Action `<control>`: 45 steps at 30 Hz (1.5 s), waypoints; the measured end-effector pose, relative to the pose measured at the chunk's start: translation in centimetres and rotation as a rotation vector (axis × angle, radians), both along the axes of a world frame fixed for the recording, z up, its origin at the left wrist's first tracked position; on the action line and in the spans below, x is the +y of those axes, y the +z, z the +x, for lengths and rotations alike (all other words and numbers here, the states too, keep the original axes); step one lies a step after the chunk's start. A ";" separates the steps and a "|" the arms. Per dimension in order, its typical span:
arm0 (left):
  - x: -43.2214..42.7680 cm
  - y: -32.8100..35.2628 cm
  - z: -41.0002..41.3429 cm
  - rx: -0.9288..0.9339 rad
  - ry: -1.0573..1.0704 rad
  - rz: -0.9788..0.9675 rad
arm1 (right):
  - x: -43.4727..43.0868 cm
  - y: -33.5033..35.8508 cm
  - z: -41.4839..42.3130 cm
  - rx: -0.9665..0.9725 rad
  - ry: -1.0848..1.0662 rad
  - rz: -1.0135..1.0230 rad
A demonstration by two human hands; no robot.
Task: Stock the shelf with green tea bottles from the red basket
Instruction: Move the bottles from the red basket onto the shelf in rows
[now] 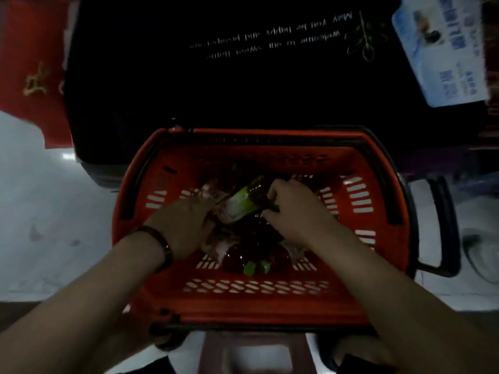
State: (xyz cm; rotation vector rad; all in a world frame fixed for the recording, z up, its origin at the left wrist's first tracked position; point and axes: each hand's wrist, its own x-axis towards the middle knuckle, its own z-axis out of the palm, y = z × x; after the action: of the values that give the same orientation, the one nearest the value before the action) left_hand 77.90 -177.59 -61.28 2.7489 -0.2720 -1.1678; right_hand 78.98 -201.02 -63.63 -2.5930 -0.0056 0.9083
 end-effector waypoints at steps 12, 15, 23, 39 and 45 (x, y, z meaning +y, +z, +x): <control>-4.4 2.5 -4.1 -0.121 -0.134 -0.093 | -5.5 7.7 -5.0 -0.049 -0.187 -0.160; -4.0 3.2 -5.9 -0.143 -0.172 -0.077 | -4.9 9.3 -7.2 -0.043 -0.244 -0.094; -9.7 1.1 -6.6 -0.217 -0.219 -0.137 | -7.7 10.3 -7.2 -0.123 -0.357 -0.033; -17.5 -10.3 -2.2 -0.259 -0.307 0.226 | -9.5 7.0 -4.1 -0.032 -0.410 0.062; -16.7 -10.1 -1.0 -0.046 -0.102 0.083 | -8.5 4.3 -4.2 0.157 -0.277 -0.031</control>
State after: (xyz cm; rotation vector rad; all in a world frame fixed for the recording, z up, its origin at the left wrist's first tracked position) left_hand 76.94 -194.29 -71.33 2.8672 -0.3826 -1.1662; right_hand 74.82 -209.57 -59.29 -2.4606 0.4033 1.0087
